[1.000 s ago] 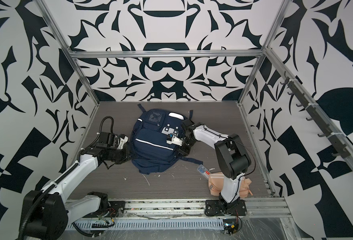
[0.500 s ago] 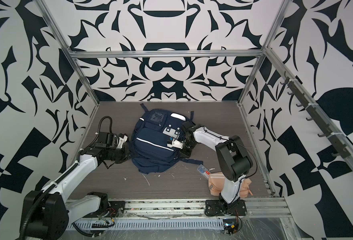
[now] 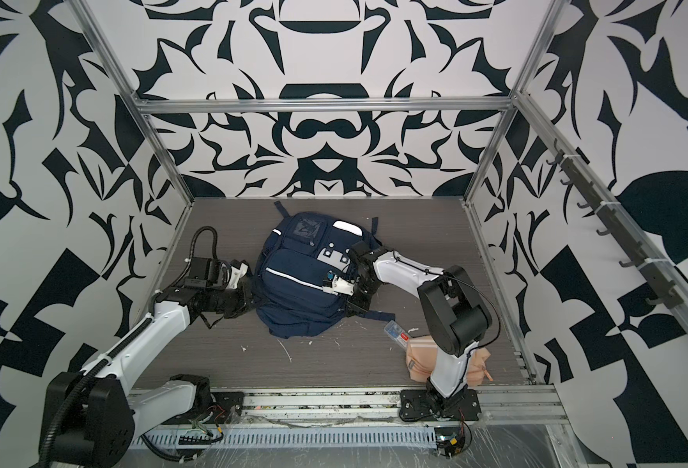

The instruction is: Pack the student bag

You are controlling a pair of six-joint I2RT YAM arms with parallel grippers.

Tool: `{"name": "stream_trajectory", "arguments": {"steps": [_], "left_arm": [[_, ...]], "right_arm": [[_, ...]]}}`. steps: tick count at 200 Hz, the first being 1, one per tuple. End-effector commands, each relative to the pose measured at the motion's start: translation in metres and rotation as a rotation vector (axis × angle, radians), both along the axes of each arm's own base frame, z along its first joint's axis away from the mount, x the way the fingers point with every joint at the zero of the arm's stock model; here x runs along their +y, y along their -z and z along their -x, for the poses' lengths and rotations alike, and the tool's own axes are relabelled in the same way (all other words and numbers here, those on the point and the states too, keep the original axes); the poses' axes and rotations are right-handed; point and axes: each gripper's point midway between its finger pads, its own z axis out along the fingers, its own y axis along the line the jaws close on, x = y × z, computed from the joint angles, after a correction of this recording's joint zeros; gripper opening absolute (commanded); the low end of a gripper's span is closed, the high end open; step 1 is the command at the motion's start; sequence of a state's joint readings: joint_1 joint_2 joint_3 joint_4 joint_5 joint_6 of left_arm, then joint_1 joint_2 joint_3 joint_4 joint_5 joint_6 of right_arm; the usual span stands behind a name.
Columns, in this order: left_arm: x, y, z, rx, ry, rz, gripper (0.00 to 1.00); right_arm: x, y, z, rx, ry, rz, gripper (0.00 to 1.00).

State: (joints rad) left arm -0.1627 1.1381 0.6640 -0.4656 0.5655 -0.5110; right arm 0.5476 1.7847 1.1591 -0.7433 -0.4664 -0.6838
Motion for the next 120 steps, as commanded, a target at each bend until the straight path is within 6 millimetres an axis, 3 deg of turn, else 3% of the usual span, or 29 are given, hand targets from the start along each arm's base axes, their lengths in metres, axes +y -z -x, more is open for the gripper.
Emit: {"name": "stream_trajectory", "arguments": {"steps": [1,49,85,120], "left_arm": [[-0.005,-0.013,-0.008,-0.066,-0.001,0.054,0.0],[-0.005,-0.011,-0.007,-0.061,-0.012,0.061,0.0],[-0.006,-0.012,-0.01,-0.048,-0.049,0.091,0.0],[0.006,-0.01,-0.019,-0.044,-0.23,0.121,0.0]], "right_arm": [[0.003,0.001,0.007,0.023,-0.011,-0.002,0.27],[0.0,-0.002,0.001,-0.037,-0.01,0.029,0.0],[-0.003,-0.02,-0.017,-0.181,0.085,0.024,0.0],[-0.004,-0.047,-0.028,-0.225,0.276,-0.016,0.0]]}}
